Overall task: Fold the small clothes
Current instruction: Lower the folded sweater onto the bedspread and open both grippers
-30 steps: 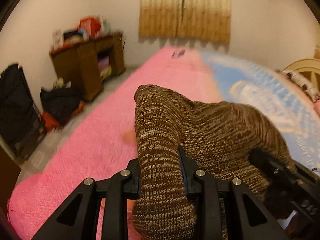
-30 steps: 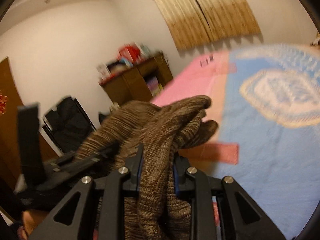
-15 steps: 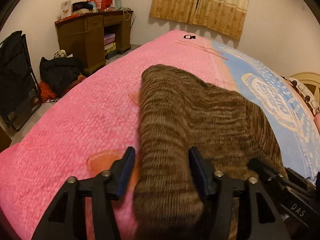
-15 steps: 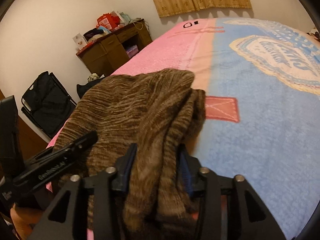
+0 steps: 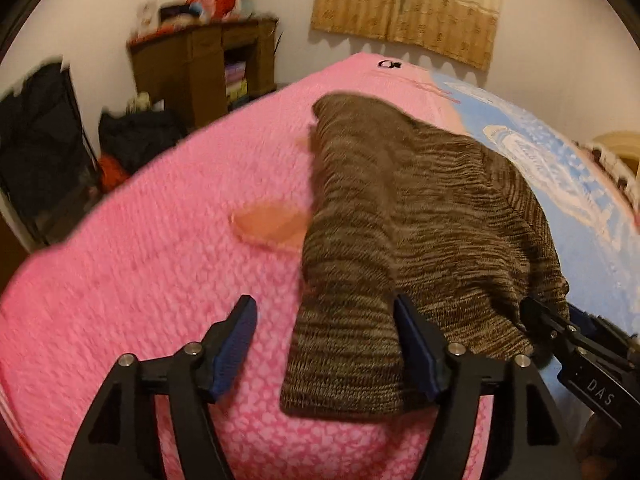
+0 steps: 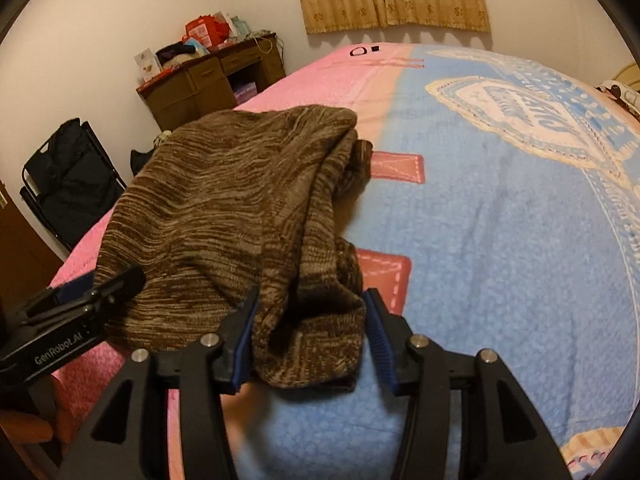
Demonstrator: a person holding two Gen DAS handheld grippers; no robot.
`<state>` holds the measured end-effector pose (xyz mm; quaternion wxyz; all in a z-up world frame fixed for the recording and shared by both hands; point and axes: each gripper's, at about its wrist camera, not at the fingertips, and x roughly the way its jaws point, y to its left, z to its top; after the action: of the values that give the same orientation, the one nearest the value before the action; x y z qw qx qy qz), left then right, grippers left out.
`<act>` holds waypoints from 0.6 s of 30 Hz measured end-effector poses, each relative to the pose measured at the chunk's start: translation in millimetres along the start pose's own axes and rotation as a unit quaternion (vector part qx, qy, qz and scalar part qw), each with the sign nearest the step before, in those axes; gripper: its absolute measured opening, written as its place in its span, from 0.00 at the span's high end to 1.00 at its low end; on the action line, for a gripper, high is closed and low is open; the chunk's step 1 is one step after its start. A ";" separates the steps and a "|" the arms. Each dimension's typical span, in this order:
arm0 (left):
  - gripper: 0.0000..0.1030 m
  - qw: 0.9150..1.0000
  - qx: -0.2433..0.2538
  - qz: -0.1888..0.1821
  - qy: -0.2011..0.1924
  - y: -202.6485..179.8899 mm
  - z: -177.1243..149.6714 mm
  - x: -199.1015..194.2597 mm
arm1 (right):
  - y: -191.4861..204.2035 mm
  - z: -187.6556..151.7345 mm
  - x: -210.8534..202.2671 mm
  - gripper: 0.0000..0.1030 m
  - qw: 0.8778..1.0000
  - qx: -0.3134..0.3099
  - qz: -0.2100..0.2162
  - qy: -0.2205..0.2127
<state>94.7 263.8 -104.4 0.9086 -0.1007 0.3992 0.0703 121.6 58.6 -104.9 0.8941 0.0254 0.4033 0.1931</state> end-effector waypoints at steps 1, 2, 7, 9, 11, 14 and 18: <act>0.31 1.000 0.003 -0.003 -0.002 1.1 -1.3 -1.8 | -1.2 -0.4 -1.0 0.51 1.000 -0.001 0.000 0.003; 0.30 1.000 0.016 0.000 0.000 0.2 -2.7 -3.7 | -3.2 -1.1 -2.4 0.51 1.000 0.002 0.002 0.006; 0.30 1.000 -0.002 -0.022 0.003 14.1 -15.2 -24.3 | -15.6 -16.0 -21.6 0.58 0.999 0.037 0.022 0.012; 0.30 0.999 -0.015 -0.028 -0.003 19.7 -19.8 -35.9 | -14.1 -23.3 -37.2 0.76 0.999 0.036 0.029 0.002; 0.30 1.000 -0.020 -0.018 -0.014 20.5 -17.3 -44.4 | -3.4 -23.3 -51.7 0.80 0.999 0.009 0.019 -0.029; 0.30 0.999 0.001 -0.009 -0.041 8.7 -6.4 -53.4 | 18.3 -10.1 -65.1 0.80 0.996 -0.044 -0.003 -0.078; 0.30 0.999 0.030 0.021 -0.035 -6.7 2.0 -47.5 | 44.6 7.0 -57.5 0.80 0.992 -0.092 -0.021 -0.089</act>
<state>65.6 255.5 -67.1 0.9231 -0.0626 0.3707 0.0811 77.7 79.5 -50.4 0.9288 -0.0486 0.3034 0.2073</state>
